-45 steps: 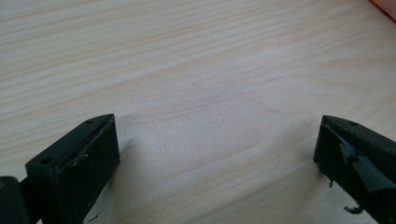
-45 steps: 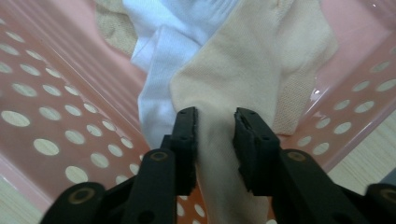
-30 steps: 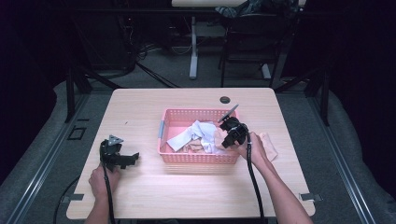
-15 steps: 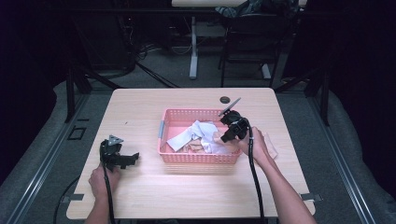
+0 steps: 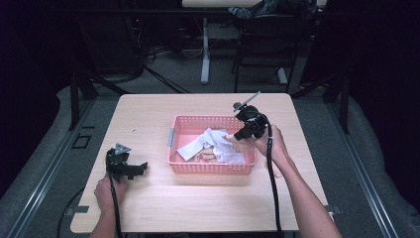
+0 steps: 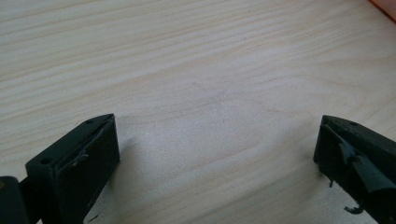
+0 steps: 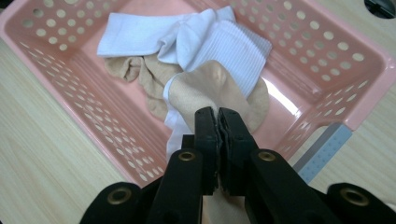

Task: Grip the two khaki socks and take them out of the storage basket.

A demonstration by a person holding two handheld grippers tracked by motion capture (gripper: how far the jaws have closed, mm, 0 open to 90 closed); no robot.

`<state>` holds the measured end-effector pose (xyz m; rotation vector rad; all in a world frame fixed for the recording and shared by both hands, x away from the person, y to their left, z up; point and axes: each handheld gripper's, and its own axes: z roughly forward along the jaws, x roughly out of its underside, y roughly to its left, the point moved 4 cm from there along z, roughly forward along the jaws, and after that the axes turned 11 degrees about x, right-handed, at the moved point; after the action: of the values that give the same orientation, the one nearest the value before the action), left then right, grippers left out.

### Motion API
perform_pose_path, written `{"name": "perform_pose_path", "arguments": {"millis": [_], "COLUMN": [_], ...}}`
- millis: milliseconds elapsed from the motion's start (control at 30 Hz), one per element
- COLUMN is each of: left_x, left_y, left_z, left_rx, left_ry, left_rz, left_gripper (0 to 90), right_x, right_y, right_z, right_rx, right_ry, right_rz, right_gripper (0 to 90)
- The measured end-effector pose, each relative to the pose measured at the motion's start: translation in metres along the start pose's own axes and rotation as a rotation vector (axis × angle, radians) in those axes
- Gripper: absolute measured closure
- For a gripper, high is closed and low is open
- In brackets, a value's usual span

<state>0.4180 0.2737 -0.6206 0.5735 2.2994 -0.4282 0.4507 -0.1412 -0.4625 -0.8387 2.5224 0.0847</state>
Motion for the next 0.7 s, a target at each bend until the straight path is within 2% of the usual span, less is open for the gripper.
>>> {"name": "perform_pose_path", "arguments": {"millis": [400,467,700], "left_x": [0.0,0.0,0.0], "left_y": [0.0,0.0,0.0], "left_z": [0.0,0.0,0.0], "left_rx": [0.0,0.0,0.0], "left_ry": [0.0,0.0,0.0], "left_rz": [0.0,0.0,0.0], "left_gripper": [0.0,0.0,0.0], "right_x": [-0.015,-0.016,-0.019], "right_y": [-0.011,-0.014,-0.035], "right_z": [-0.021,-0.024,-0.032], "right_rx": [0.024,0.031,0.076], "right_ry": [-0.048,-0.064,-0.08], "right_rz": [0.007,0.02,0.046], "right_gripper": [86.6,86.6,86.6]}}
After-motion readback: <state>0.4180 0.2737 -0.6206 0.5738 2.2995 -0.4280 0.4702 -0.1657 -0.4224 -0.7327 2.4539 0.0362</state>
